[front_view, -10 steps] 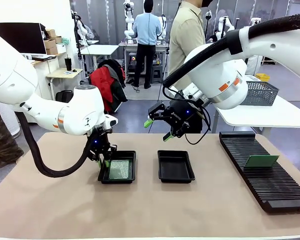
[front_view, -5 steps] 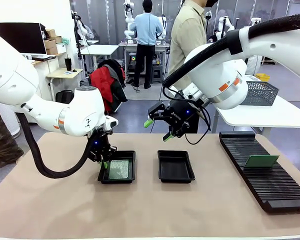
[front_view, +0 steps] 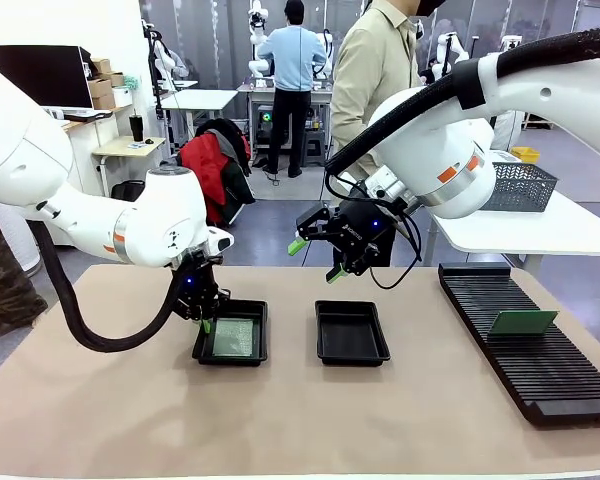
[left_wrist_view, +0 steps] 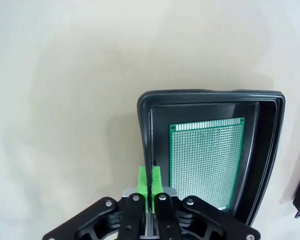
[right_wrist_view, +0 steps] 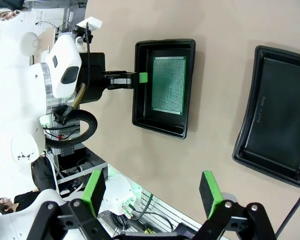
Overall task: Inspect and transfer BCBs to ESD trays.
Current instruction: Pick up the ESD tray and place it on the left side of the table.
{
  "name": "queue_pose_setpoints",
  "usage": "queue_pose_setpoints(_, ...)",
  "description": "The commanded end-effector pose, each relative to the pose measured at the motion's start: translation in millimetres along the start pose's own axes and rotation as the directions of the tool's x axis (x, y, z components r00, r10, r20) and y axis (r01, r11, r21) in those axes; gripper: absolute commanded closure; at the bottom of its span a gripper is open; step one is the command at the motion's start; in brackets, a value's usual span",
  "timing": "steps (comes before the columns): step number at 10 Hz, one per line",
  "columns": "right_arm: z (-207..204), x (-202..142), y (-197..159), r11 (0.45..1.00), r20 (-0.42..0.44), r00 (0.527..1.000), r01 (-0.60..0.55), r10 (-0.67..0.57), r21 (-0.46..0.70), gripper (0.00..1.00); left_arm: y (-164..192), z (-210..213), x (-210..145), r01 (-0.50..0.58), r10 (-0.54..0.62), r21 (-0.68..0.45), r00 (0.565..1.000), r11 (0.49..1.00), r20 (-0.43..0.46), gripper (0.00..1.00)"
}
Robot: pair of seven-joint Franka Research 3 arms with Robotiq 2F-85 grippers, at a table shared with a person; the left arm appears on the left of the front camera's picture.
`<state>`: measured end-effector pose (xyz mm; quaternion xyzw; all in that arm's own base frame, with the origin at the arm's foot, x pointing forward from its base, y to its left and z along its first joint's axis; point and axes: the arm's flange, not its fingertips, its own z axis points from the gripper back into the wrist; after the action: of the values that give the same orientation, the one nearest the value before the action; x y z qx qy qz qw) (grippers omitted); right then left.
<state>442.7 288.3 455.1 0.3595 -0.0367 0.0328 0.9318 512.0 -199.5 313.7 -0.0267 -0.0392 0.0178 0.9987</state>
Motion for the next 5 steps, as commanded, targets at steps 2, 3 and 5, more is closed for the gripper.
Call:
queue_pose_setpoints(2,0.8,0.1,2.6,1.000,-0.008,1.000,0.013,-0.013,-0.017,0.00,-1.7,-5.7,-0.6,0.002,-0.002,-0.005,1.000,1.000,0.006,1.00)
queue_pose_setpoints(3,0.8,0.1,2.6,1.000,-0.008,1.000,0.013,-0.013,-0.017,0.00,-1.7,-5.7,-0.6,0.002,-0.002,-0.005,1.000,1.000,0.006,1.00)
queue_pose_setpoints(5,0.8,0.1,2.6,1.000,-0.008,1.000,0.013,-0.013,-0.017,0.00,-1.7,-5.7,-0.6,0.002,-0.002,-0.005,1.000,1.000,0.006,1.00)
